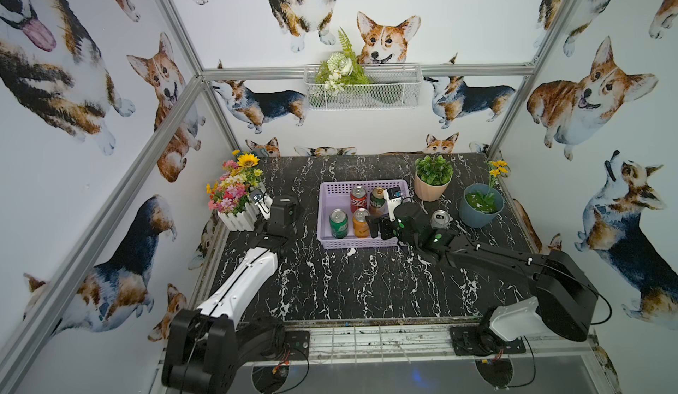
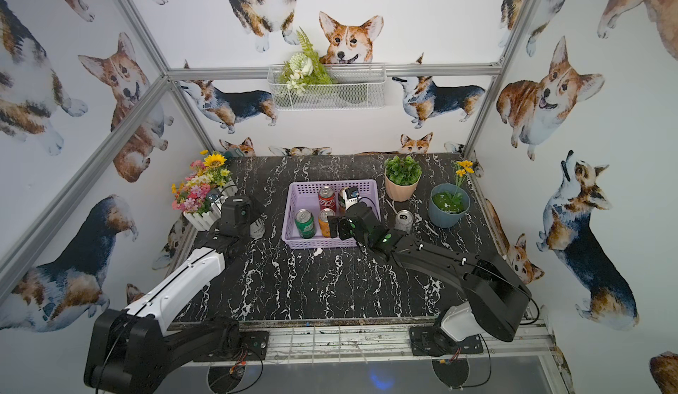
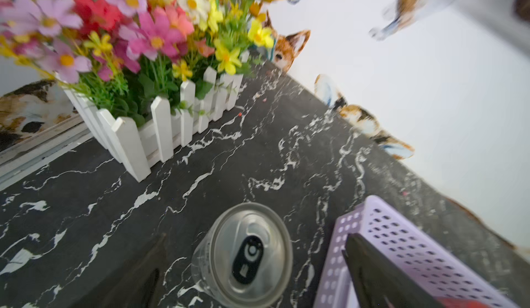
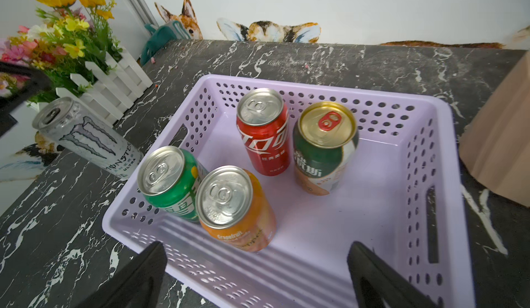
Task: Take out the drinks from the basket
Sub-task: Place the drink at the center of the board, then pick up the drink from the basket.
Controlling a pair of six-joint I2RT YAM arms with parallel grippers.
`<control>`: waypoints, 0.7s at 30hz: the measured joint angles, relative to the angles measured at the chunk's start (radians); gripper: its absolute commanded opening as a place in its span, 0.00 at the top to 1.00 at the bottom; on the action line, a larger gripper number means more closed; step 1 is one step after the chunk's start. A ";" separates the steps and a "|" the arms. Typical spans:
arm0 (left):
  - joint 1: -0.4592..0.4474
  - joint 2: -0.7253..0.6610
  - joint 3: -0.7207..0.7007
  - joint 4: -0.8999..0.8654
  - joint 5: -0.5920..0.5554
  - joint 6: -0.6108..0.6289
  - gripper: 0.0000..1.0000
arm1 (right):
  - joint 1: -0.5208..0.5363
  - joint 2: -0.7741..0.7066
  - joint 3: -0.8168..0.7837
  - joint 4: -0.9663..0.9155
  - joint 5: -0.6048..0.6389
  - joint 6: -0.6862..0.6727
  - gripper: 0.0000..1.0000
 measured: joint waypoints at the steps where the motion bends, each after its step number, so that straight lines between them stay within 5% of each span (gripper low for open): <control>1: -0.003 -0.032 0.000 -0.009 0.005 -0.003 0.00 | 0.007 0.020 0.016 -0.003 -0.002 0.000 0.00; 10: -0.007 -0.242 -0.036 -0.089 0.050 -0.011 0.00 | 0.029 0.213 0.166 -0.063 0.024 0.021 0.08; 21: -0.007 -0.271 -0.041 -0.132 0.091 0.024 0.00 | 0.034 0.326 0.281 -0.136 0.021 0.056 0.19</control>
